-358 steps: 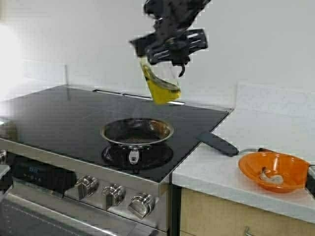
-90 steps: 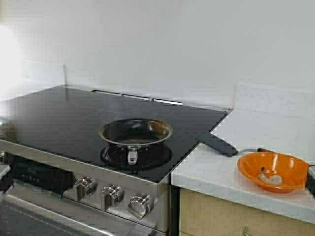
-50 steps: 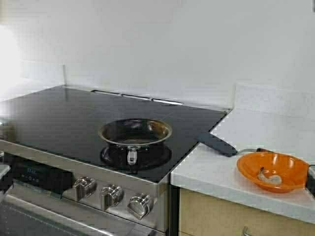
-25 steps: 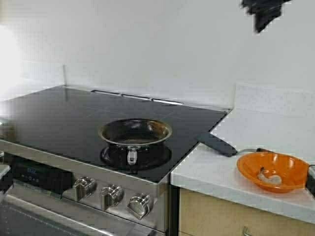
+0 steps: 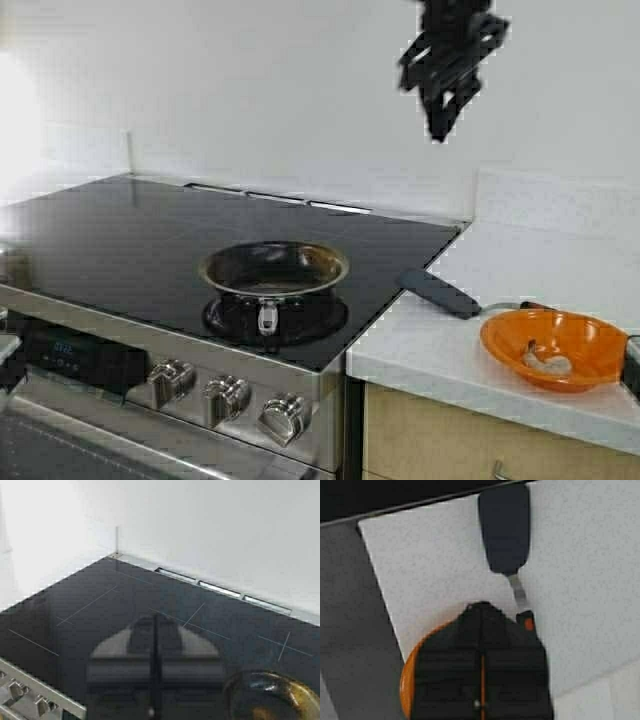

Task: Add oil to the pan and cook the shrimp and serve it

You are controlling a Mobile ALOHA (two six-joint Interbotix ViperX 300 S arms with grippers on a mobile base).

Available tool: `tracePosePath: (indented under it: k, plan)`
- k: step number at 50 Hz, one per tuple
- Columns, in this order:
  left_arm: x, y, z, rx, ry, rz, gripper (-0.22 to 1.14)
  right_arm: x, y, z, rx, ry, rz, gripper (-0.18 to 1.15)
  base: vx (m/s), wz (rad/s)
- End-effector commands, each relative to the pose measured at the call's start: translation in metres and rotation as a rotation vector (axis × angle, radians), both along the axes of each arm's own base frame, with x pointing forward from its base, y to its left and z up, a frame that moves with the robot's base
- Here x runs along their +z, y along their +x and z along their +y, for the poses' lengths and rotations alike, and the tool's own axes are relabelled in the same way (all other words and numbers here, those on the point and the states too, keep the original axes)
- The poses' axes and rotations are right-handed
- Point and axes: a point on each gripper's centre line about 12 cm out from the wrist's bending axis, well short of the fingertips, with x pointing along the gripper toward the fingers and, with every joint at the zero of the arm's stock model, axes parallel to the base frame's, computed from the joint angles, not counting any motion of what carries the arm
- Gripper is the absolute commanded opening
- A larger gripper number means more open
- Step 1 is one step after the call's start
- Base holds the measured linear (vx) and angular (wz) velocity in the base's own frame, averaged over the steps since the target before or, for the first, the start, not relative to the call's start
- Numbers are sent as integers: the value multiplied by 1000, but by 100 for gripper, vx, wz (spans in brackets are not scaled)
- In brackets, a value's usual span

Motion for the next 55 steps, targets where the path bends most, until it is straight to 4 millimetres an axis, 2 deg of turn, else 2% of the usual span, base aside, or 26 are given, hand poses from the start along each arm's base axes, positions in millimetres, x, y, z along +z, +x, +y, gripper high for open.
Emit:
tracePosePath:
  k: [1,6,10,20,24,29,38,41,46,55]
  plan:
    - [9,2,0,1,-5,-24,3,-5,-11,4,-34,-133,-62,8,0,0]
    - [9,2,0,1,-10,-23,3,-18,-29,8,-73,-230,-94,8,0,0]
    - [10,2,0,1,-11,-24,3,-31,-46,12,-109,-243,-119,8,0,0]
    - [9,1,0,1,-13,-24,3,-81,-91,21,-116,-284,-102,8,0,0]
    - [10,1,0,1,-13,-26,3,-98,-102,23,-156,-286,-94,11,0,0]
    - [10,1,0,1,-16,-26,3,-112,-109,21,-215,-330,-114,28,0,0]
    - [10,1,0,1,-23,-26,3,-139,-120,21,-223,-432,-152,88,0,0]
    - [10,1,0,1,-23,-27,3,-147,-123,22,-228,-438,-157,101,0,0]
    - [10,1,0,1,-23,-27,3,-160,-128,24,-230,-457,-174,102,0,0]
    - [10,1,0,1,-23,-27,3,-170,-131,31,-216,-512,-260,102,0,0]
